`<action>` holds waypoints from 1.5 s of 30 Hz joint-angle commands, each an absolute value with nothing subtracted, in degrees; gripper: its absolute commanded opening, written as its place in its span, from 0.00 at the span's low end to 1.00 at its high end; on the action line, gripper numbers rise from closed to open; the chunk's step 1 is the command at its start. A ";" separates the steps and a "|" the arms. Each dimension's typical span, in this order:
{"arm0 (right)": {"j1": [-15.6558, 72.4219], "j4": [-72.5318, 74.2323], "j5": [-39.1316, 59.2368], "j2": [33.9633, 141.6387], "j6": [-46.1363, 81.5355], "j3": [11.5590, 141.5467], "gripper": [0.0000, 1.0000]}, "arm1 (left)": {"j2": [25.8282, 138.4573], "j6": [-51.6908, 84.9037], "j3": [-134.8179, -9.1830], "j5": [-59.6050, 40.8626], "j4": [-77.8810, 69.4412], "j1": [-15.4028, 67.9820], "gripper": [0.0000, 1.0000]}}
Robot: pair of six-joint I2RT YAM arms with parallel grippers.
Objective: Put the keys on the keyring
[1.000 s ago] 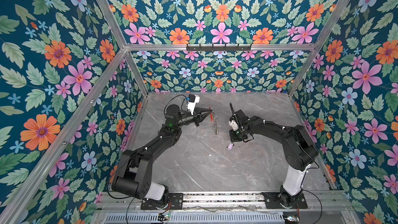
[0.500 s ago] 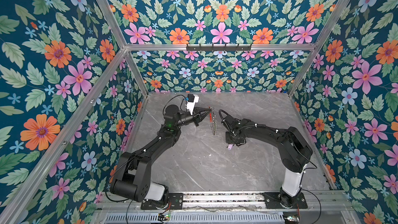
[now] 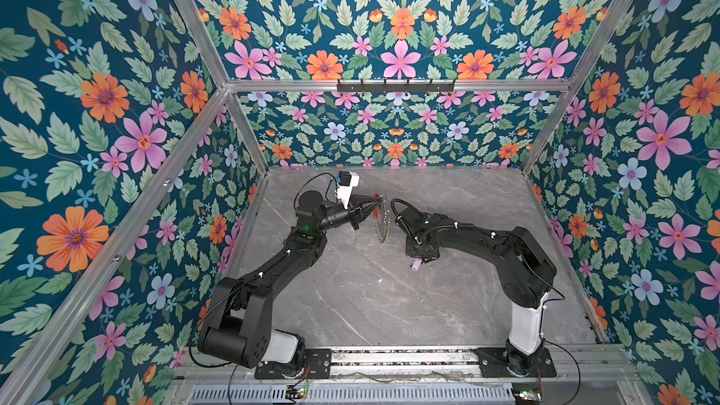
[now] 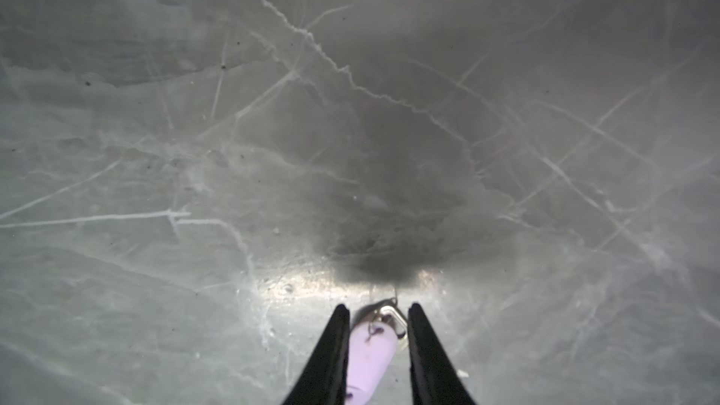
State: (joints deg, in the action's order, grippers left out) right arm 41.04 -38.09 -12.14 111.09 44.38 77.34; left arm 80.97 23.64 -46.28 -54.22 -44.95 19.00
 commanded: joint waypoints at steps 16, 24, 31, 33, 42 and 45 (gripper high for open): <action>41.21 -40.08 -13.62 113.15 46.48 77.32 0.22 | 80.73 23.08 -46.72 -55.29 -46.50 18.99 0.00; 41.65 -40.12 -13.86 112.49 47.07 76.84 0.07 | 80.77 23.12 -47.11 -55.35 -46.26 19.01 0.00; 42.00 -41.52 -14.50 110.05 46.60 76.66 0.00 | 80.75 23.12 -47.11 -55.31 -46.28 19.06 0.00; 42.01 -40.20 -14.55 106.92 43.89 75.17 0.00 | 80.46 23.00 -46.98 -55.31 -46.30 19.01 0.00; 31.81 -2.08 28.29 80.33 25.80 49.92 0.00 | 79.69 20.09 -46.15 -55.61 -47.22 19.04 0.00; 27.74 1.81 38.27 77.39 26.54 46.51 0.00 | 79.54 20.42 -45.97 -55.72 -47.46 19.02 0.00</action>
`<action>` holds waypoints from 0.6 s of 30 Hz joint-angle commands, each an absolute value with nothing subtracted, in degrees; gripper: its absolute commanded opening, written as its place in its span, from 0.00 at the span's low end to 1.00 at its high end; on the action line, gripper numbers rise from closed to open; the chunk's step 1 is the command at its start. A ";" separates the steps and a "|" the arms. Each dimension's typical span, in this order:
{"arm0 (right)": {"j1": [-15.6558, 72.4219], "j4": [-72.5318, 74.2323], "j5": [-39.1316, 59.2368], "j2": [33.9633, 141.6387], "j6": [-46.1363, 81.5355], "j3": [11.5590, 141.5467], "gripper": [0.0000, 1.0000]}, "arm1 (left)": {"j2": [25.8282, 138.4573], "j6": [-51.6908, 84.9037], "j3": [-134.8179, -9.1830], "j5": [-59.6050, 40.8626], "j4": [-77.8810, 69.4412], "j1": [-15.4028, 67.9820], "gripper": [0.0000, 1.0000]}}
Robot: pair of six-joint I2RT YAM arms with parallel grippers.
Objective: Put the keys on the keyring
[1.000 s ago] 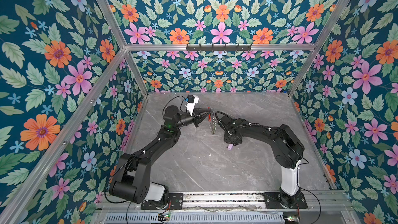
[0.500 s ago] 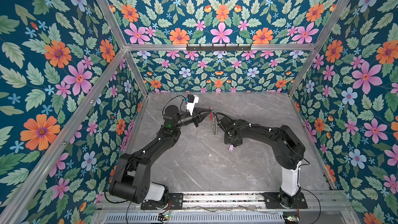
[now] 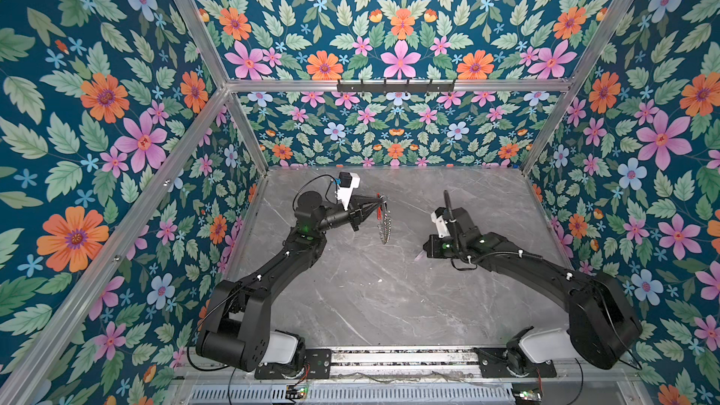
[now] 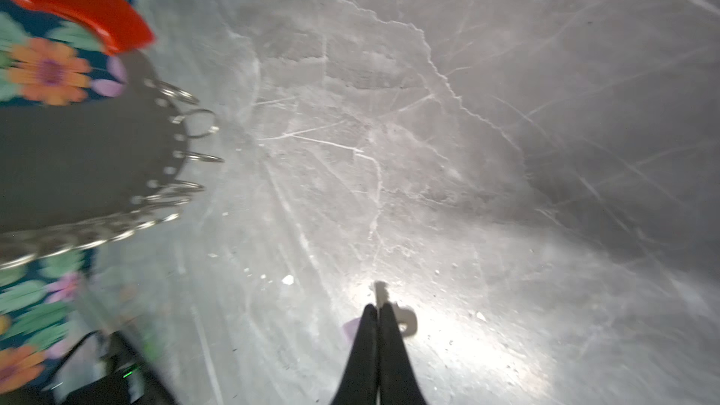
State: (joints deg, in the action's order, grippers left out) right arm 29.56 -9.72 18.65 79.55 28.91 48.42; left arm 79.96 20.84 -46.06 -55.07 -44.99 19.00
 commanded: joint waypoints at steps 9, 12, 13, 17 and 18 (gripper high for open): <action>27.50 -27.00 25.96 75.03 18.92 50.64 0.00 | 80.12 21.26 -45.70 -55.99 -48.02 19.27 0.00; 27.49 -35.82 19.32 77.92 17.75 53.47 0.00 | 80.82 21.94 -45.79 -56.11 -48.95 19.34 0.00; 27.51 -37.42 17.86 79.31 17.62 54.38 0.00 | 81.09 22.18 -45.79 -56.07 -49.40 19.34 0.00; 27.48 -40.32 12.64 88.24 17.71 59.18 0.00 | 82.63 24.10 -46.13 -56.44 -51.54 19.51 0.00; 27.44 -41.32 10.80 91.21 17.18 61.09 0.00 | 82.91 24.34 -46.29 -56.51 -51.76 19.59 0.00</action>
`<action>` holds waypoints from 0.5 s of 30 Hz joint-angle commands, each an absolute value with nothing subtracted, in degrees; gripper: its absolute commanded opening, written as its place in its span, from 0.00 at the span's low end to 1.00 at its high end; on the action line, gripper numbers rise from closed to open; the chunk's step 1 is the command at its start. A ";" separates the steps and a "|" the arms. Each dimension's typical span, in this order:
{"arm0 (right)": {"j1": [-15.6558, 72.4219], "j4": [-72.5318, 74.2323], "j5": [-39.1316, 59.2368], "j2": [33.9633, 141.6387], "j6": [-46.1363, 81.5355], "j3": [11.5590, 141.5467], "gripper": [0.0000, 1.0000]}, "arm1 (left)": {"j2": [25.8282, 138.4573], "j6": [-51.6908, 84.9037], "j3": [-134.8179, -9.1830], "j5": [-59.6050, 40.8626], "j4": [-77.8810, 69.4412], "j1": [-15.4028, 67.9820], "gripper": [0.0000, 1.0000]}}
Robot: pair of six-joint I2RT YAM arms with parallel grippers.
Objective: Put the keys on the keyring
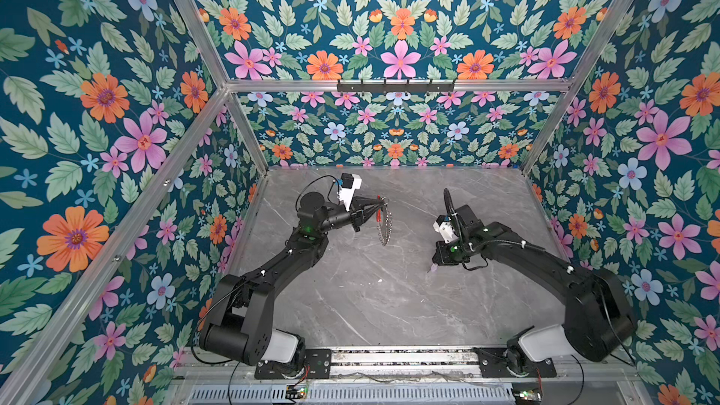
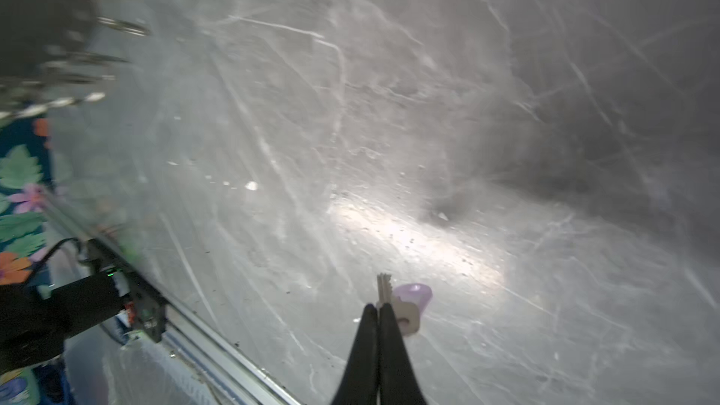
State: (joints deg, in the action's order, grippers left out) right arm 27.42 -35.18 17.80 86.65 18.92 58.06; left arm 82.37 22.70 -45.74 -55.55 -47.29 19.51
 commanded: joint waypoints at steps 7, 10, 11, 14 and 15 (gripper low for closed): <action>27.50 -41.87 5.01 107.84 14.98 72.32 0.00 | 83.09 24.35 -46.49 -56.51 -51.63 19.62 0.00; 27.51 -40.76 4.07 110.20 14.67 74.09 0.00 | 83.13 24.01 -46.49 -56.38 -51.16 19.60 0.00; 27.46 -40.40 3.94 110.78 14.68 74.33 0.00 | 83.11 23.99 -46.49 -56.34 -51.12 19.65 0.00; 27.47 -40.10 4.24 111.39 14.68 74.80 0.00 | 83.31 23.93 -46.58 -56.43 -50.99 19.61 0.00; 27.50 -40.01 4.31 111.31 14.68 74.70 0.00 | 83.26 23.80 -46.70 -56.43 -50.86 19.65 0.00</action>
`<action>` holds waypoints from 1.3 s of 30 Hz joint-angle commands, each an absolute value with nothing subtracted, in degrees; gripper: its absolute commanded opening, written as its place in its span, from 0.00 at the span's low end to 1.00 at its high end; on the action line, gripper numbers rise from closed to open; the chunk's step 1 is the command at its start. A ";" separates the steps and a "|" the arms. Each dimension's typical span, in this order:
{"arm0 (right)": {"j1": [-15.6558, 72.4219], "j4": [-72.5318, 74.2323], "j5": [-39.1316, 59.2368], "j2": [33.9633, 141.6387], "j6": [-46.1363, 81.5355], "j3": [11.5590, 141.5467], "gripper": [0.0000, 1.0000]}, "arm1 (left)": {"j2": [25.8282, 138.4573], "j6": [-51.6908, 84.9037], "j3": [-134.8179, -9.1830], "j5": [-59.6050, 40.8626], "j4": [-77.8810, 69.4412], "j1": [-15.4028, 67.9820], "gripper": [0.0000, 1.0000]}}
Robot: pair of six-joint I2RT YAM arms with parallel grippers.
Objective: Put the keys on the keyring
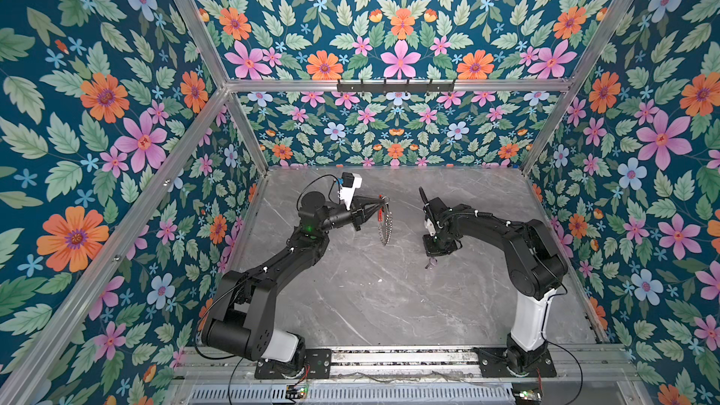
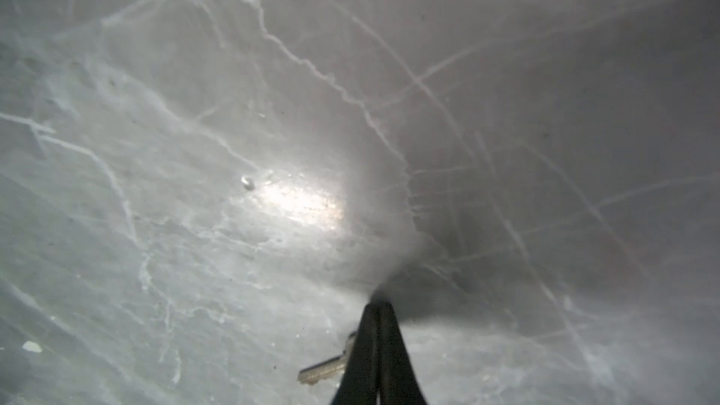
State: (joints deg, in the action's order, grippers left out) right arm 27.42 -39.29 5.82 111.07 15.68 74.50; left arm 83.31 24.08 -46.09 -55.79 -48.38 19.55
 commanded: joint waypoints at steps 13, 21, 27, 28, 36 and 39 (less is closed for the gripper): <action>27.75 -38.90 6.33 107.67 16.37 73.14 0.20 | 83.71 23.82 -47.55 -56.69 -50.56 19.69 0.00; 28.48 -39.25 3.34 105.45 16.94 72.32 0.25 | 83.65 23.91 -47.46 -56.69 -50.56 19.69 0.00; 28.24 -33.34 2.65 100.30 19.79 65.07 0.29 | 83.56 23.73 -47.03 -56.60 -50.56 19.70 0.00; 27.98 -31.73 3.12 99.28 20.80 63.46 0.30 | 83.63 23.68 -47.02 -56.60 -50.61 19.69 0.00; 25.94 -19.79 8.74 95.54 28.44 55.02 0.33 | 84.16 24.27 -47.12 -56.60 -51.24 19.78 0.00; 25.94 -18.64 9.48 96.19 29.00 54.59 0.33 | 84.06 24.25 -47.02 -56.60 -51.24 19.86 0.00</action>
